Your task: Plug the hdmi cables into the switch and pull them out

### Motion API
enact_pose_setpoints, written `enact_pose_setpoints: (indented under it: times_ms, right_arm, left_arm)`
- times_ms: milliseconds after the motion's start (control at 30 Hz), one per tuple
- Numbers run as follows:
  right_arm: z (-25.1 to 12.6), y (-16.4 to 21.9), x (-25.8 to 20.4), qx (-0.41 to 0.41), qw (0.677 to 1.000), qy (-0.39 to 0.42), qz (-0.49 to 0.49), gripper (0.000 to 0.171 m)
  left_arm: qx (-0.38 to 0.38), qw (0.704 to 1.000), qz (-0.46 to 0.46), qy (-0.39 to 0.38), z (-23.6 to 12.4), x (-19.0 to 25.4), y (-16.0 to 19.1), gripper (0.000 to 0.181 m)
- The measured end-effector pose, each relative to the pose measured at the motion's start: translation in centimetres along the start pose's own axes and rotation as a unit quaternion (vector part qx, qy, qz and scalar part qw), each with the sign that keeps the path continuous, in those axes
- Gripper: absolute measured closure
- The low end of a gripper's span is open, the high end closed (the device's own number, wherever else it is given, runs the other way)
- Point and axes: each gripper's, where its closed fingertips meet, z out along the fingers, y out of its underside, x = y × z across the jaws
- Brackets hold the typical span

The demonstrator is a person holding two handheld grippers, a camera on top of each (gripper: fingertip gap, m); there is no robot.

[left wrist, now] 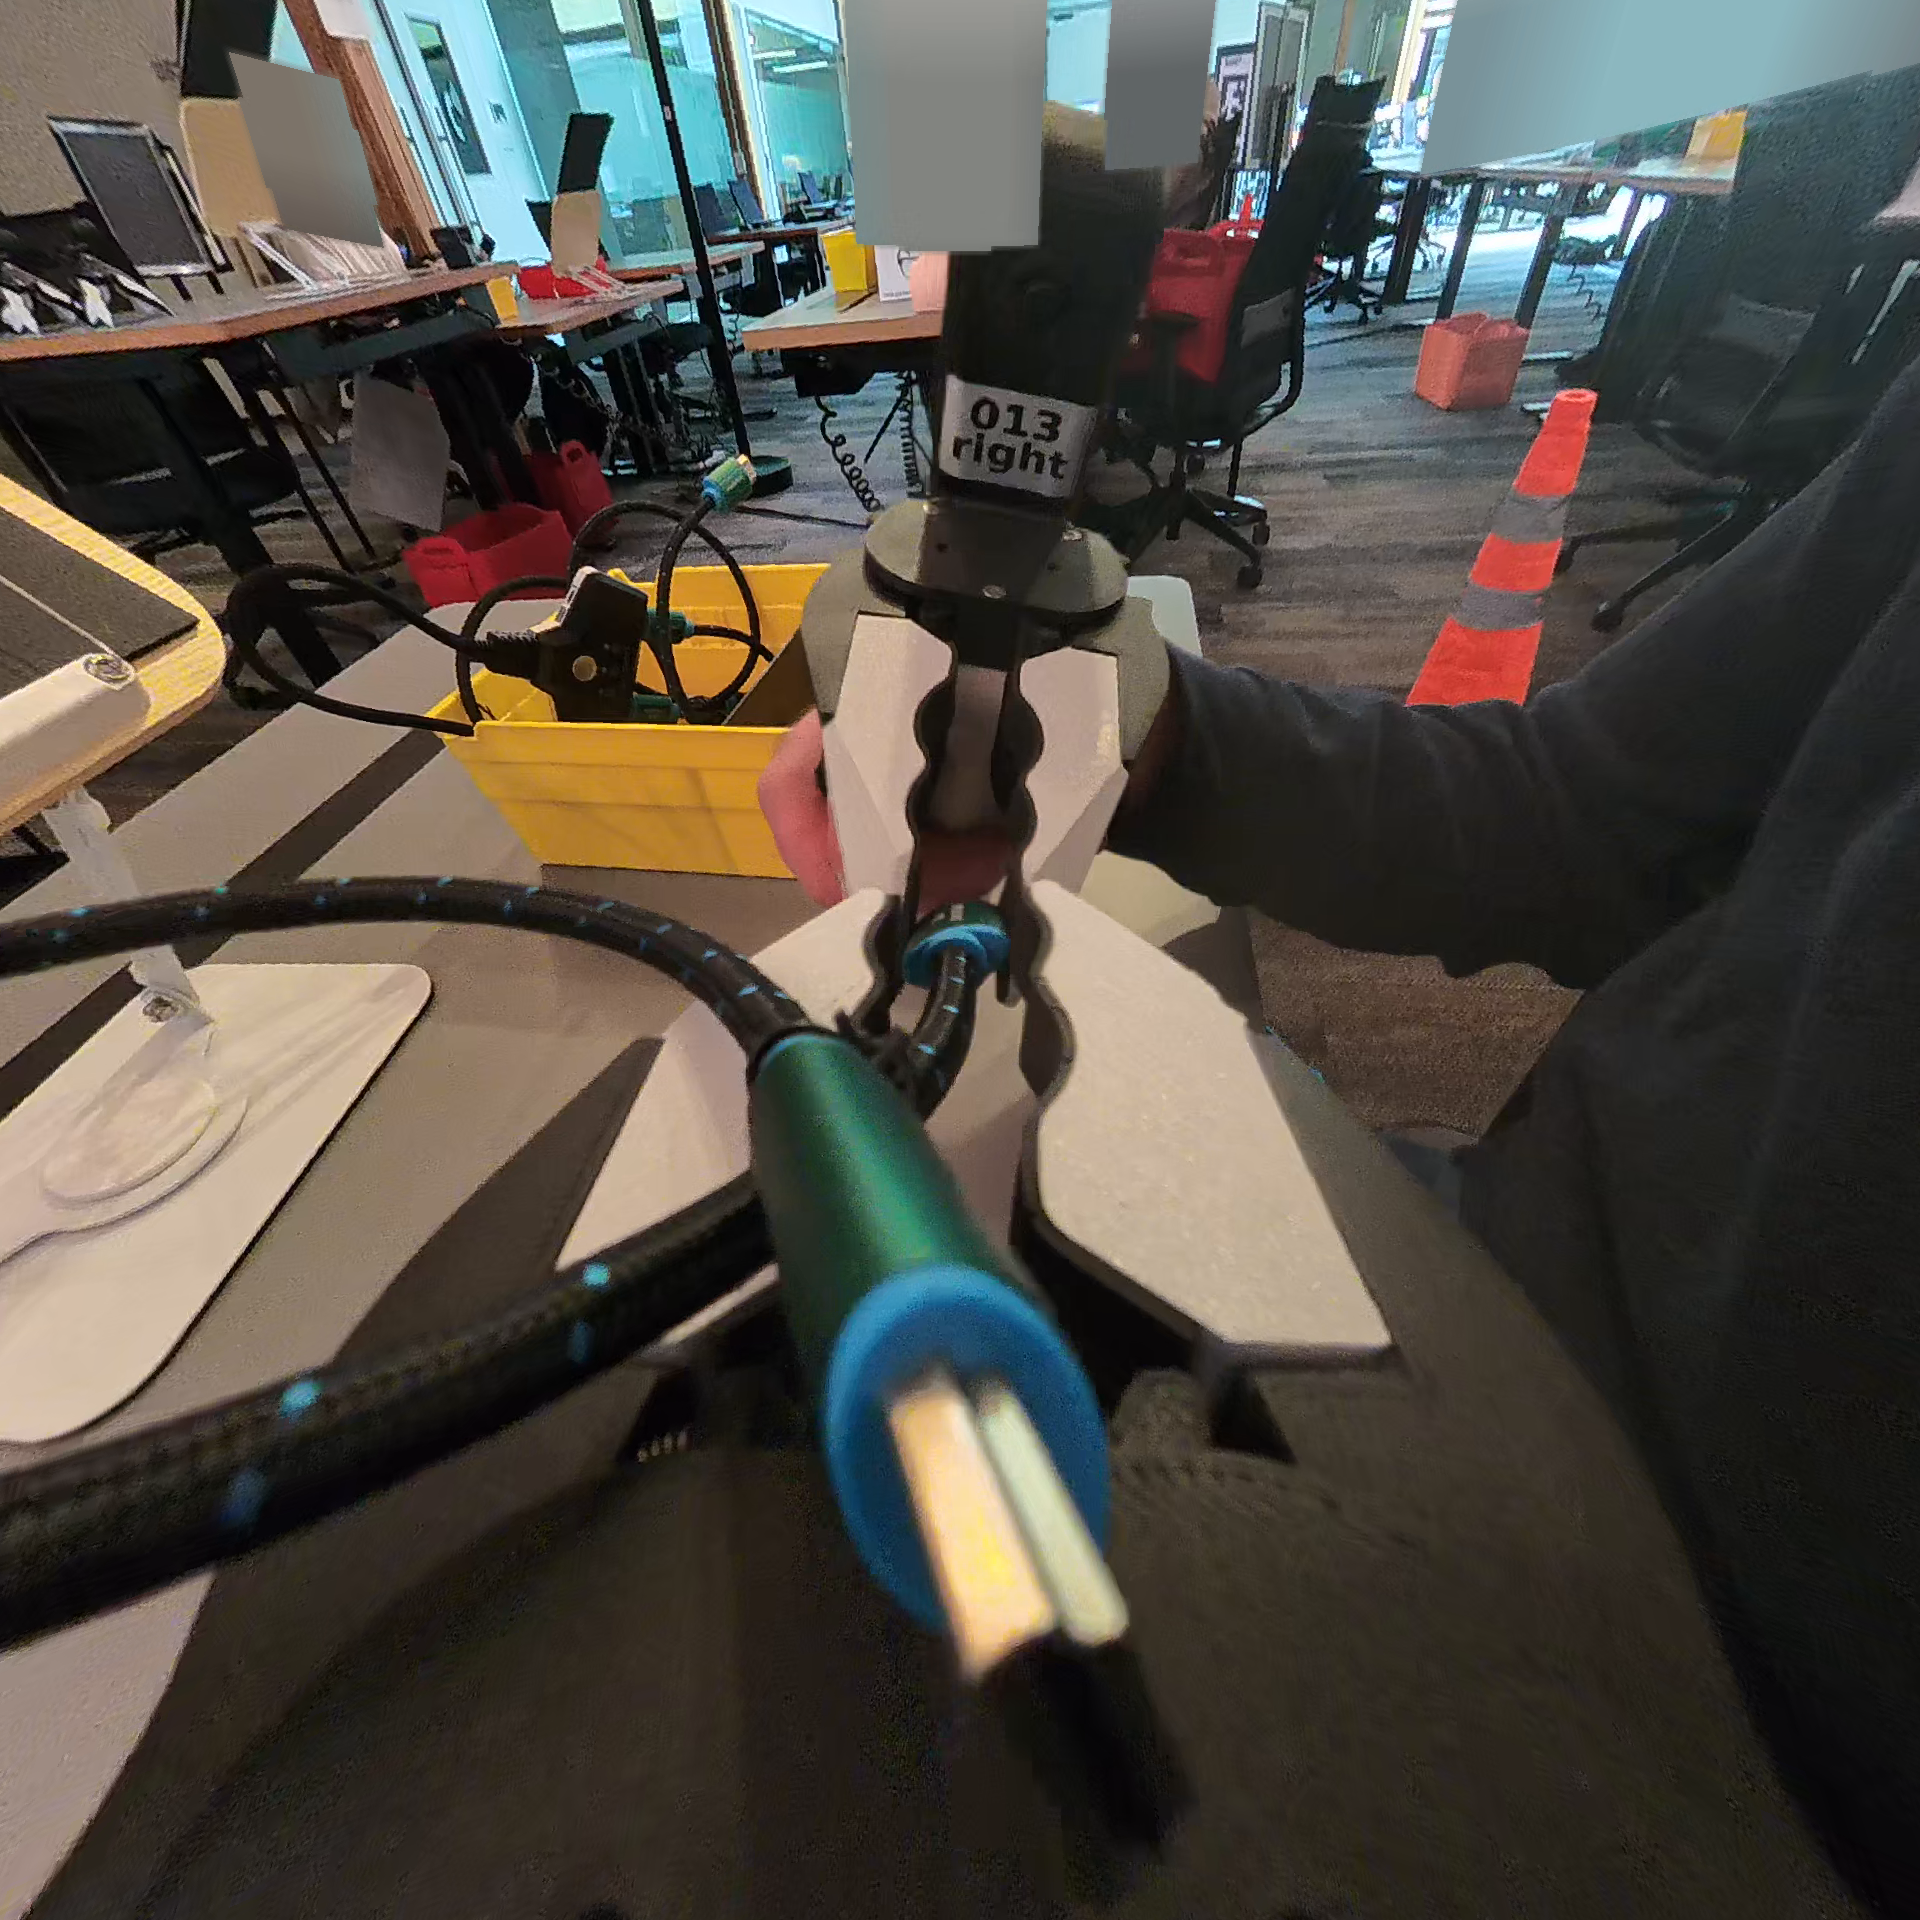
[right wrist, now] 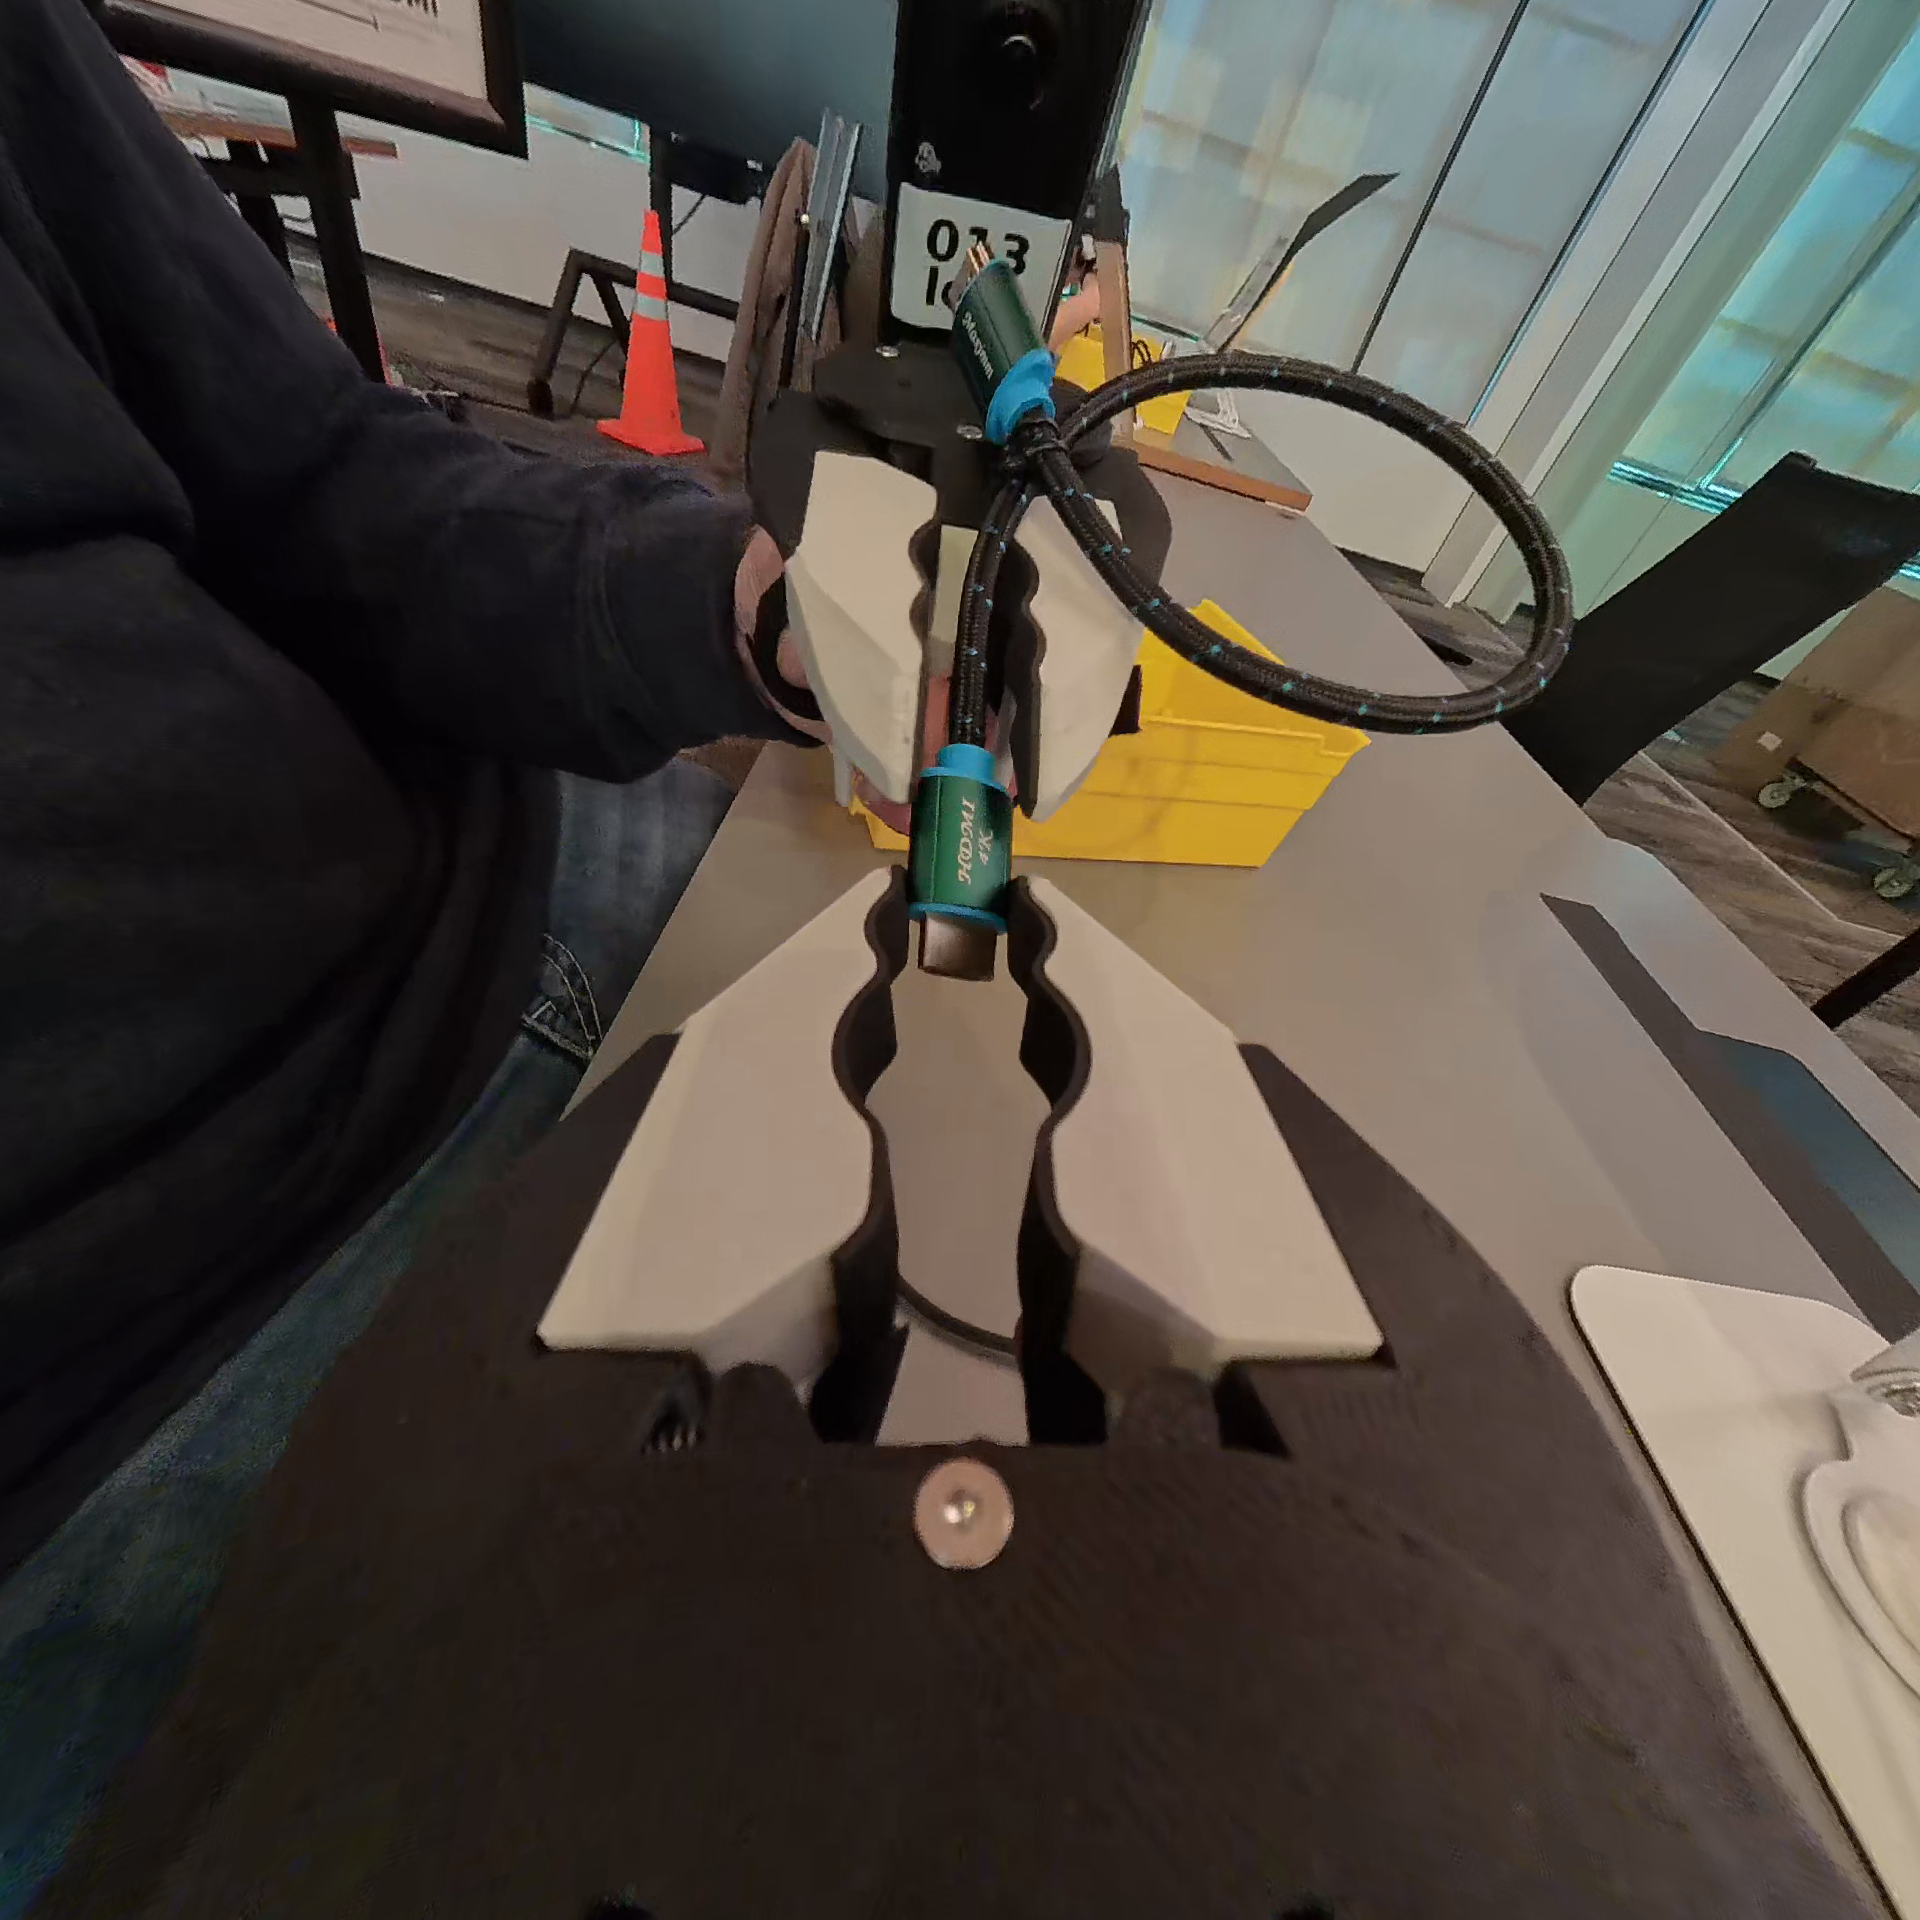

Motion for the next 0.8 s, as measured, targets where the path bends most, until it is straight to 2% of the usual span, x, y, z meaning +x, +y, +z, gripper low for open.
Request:
enact_pose_setpoints:
  times_ms: [100,300,667,800]
  right_arm:
    - [-0.06,-0.02,0.00,-0.004,1.000,0.003,-0.002,0.155]
    - [-0.08,0.10,-0.11,-0.019,1.000,0.002,-0.005,0.154]
    - [-0.06,0.48,-0.77,-0.048,0.999,-0.009,-0.015,0.155]
    - [-0.26,0.53,-0.69,-0.051,0.999,-0.005,-0.016,0.155]
  left_arm:
    - [0.009,1.000,-0.008,0.004,0.08,0.01,-0.20,0.171]
    - [0.009,1.000,-0.009,0.007,0.08,0.05,-0.08,0.172]
    - [-0.029,0.999,0.008,0.015,0.21,0.73,0.28,0.169]
    - [-0.040,0.999,0.006,0.013,0.34,0.75,0.67,0.162]
